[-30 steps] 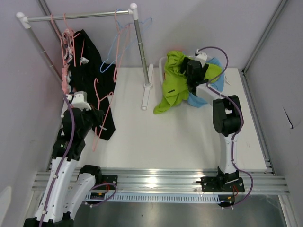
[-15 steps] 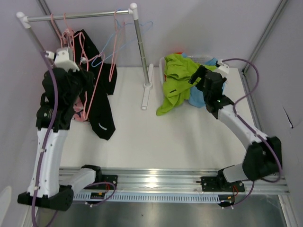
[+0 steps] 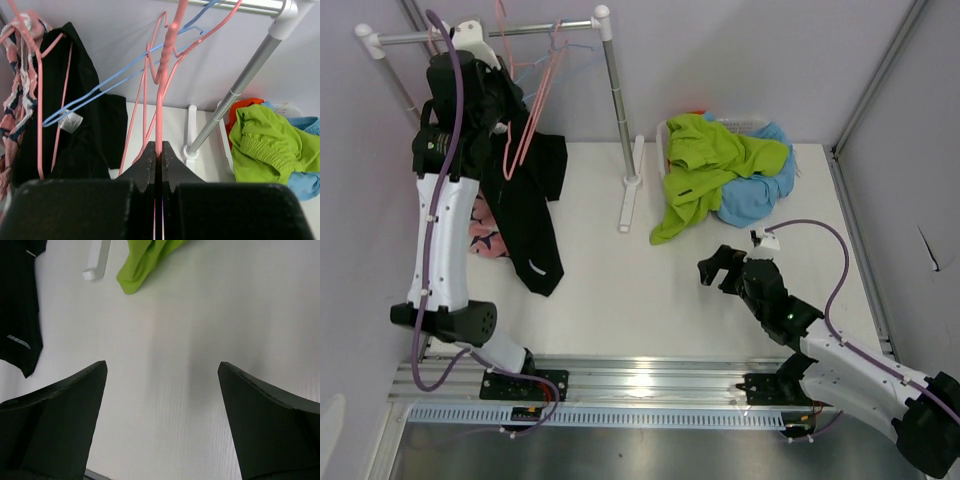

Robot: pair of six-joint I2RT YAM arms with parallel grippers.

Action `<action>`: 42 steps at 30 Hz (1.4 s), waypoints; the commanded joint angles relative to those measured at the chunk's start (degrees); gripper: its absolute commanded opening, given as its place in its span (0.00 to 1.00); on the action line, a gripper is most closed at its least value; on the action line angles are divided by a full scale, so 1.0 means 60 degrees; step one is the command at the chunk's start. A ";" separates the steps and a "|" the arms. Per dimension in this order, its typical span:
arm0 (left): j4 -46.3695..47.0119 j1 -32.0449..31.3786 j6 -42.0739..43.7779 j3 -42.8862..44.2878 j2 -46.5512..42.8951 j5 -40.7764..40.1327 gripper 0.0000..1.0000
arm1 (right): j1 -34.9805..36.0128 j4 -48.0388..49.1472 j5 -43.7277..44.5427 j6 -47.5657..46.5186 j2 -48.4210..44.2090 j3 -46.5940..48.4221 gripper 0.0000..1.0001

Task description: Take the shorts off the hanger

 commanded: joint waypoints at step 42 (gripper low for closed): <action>-0.0128 -0.0030 -0.0145 0.0861 0.0287 0.1059 0.91 | 0.0217 0.3957 -0.0937 0.0101 0.1410 -0.2364 0.99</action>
